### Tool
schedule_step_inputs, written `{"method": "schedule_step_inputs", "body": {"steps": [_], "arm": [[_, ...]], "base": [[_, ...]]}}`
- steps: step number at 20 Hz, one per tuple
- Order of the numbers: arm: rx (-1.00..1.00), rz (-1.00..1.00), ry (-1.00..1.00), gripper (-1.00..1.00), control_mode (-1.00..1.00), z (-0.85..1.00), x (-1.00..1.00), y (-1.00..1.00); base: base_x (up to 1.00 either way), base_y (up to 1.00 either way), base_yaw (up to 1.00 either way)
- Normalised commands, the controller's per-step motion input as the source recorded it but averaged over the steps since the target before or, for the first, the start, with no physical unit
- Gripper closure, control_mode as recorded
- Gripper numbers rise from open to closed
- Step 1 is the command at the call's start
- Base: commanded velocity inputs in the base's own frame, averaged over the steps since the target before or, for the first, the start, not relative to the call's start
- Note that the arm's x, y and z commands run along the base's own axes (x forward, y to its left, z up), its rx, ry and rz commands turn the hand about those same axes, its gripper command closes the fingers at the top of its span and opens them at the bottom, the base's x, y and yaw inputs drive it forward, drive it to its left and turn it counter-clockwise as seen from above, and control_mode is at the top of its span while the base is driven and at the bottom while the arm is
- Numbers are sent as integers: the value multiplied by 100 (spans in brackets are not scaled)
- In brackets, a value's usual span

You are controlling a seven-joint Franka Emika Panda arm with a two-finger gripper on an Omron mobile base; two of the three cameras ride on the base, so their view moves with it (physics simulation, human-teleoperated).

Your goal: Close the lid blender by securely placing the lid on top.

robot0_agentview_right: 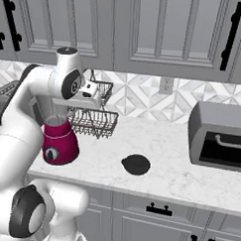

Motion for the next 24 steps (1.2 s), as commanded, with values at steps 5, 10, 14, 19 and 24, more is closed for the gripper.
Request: {"method": "schedule_step_inputs", "body": {"steps": [5, 10, 14, 19, 24], "arm": [[2, -17, -1, -100, -100, -5, -54, -62], [7, -41, 12, -100, -100, -24, -32, -100], [5, -40, 28, -100, -100, -45, -4, -100], [3, -14, 13, -100, -100, -42, 0, -79], [13, -8, 1, -100, -100, -47, 0, -35]], "base": [[0, 0, 0], [0, 0, 0], [0, 0, 0], [0, 0, 0], [0, 0, 0]]}}
